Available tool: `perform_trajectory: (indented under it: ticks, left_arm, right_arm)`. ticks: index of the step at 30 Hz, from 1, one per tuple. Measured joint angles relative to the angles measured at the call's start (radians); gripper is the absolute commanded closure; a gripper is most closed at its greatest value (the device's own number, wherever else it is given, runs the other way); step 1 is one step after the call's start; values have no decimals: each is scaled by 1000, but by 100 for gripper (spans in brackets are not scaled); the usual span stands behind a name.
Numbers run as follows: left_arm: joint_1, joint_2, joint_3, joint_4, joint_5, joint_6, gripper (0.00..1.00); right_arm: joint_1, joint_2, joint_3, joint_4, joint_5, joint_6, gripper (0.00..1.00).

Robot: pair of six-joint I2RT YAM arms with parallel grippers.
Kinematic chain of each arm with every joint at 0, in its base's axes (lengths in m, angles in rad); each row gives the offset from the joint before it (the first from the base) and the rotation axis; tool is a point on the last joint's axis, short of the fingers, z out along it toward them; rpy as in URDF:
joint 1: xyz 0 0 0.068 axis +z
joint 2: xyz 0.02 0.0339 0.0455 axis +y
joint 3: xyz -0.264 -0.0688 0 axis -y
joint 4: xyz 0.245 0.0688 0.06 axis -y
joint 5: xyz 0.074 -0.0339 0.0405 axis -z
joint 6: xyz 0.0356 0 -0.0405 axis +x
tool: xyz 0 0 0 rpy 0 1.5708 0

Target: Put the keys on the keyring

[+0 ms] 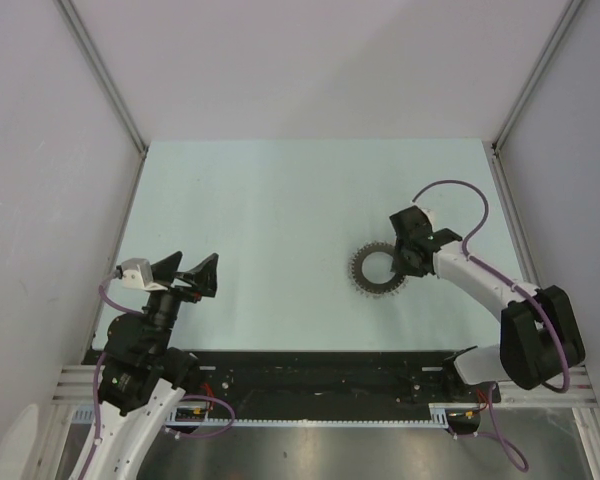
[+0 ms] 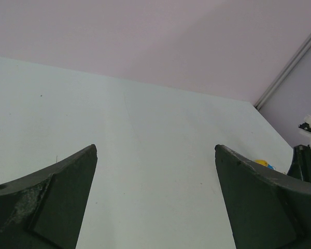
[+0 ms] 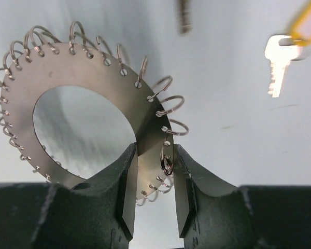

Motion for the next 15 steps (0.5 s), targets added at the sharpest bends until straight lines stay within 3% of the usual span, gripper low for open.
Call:
perform_trajectory:
  ticks: [8,12,15]
  left_arm:
    - [0,0,-3,0,0,0,0]
    - [0,0,-3,0,0,-1,0]
    - [0,0,-3,0,0,-2,0]
  right_arm:
    - [281,8,0,135,18,159,66]
    - [359,111,24,217,23,223,41]
    - [401,198,82,232,34,248,33]
